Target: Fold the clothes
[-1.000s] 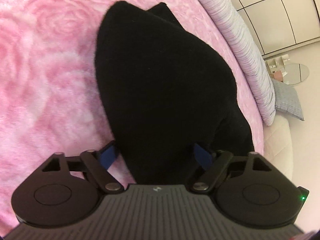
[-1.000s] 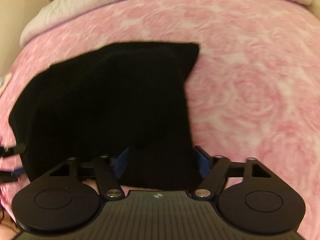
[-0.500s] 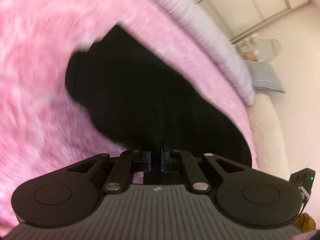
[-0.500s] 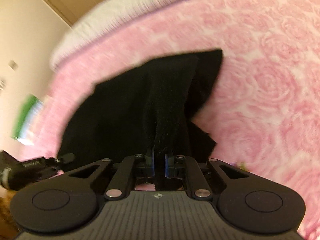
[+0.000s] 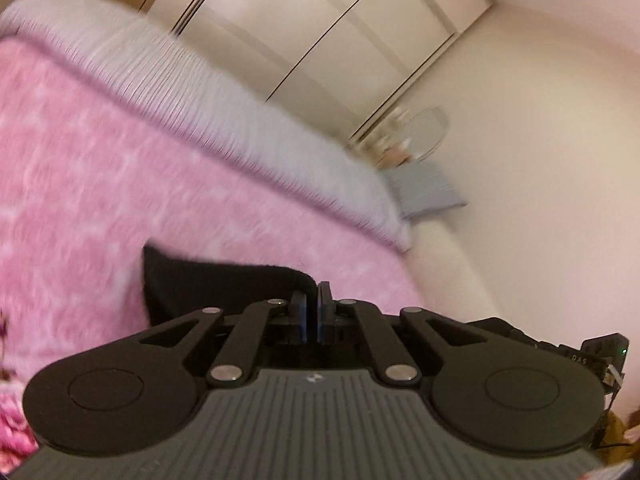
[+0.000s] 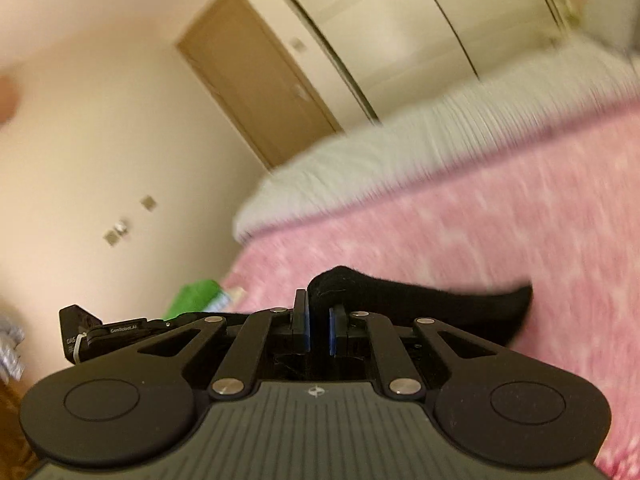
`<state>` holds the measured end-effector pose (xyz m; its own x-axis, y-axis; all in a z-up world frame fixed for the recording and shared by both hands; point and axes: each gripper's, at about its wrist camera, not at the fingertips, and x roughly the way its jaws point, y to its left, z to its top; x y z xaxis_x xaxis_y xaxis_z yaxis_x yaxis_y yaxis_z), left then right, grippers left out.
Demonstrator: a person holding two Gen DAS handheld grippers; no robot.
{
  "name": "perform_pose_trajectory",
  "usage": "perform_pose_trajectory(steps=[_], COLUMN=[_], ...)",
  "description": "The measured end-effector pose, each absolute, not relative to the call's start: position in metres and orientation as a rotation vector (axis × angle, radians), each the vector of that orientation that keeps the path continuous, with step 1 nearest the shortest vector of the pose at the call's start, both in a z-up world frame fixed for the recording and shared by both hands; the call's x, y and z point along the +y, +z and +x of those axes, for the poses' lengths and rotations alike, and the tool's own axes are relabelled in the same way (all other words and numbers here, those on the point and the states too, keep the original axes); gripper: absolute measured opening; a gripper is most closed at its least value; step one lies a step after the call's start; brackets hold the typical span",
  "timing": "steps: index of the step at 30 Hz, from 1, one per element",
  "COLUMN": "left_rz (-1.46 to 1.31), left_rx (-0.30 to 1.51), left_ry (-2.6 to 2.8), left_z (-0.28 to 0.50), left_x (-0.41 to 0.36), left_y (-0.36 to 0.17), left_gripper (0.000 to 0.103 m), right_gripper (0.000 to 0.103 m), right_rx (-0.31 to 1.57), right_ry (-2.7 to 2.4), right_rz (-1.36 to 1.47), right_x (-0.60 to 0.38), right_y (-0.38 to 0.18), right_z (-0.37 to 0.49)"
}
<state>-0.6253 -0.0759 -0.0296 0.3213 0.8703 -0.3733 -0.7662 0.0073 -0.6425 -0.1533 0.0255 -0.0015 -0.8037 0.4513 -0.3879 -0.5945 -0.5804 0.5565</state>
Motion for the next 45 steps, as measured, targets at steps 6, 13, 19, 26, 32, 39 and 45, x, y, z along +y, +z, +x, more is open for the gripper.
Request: perform_pose_trajectory(steps=[6,13,19,26,32,39,45], left_rz=[-0.742,-0.661,-0.7,-0.835,-0.925,-1.275,-1.577], left_rx=[-0.198,-0.233,-0.16,-0.032,0.011,0.207,0.198], left_ry=[1.249,1.204,1.23,1.378,1.536,1.545,1.494], left_z=[-0.632,-0.637,-0.656,-0.688,-0.716,-0.711,-0.686], left_x=[-0.109,-0.089,0.014,0.176,0.207,0.143,0.074], left_y=[0.05,0.091,0.077,0.049,0.005,-0.118,-0.229], left_gripper=[0.002,0.002,0.002,0.011,0.047,0.046,0.046], right_gripper=[0.01,0.01,0.01,0.031,0.068,0.068,0.068], right_rx=[0.769,0.692,0.695,0.82,0.81,1.11,1.205], right_ry=[2.462,2.494,2.455,2.165,1.996,1.868,1.784], right_rz=[-0.132,-0.076,-0.071,-0.1,-0.186,-0.464,-0.782], right_x=[-0.006,0.032,0.103,0.273,0.356,0.35,0.253], right_y=[0.079,0.112,0.116,0.083,0.02,-0.107,-0.204], right_z=[-0.144,-0.158,-0.179,-0.247,-0.267,-0.236,-0.213])
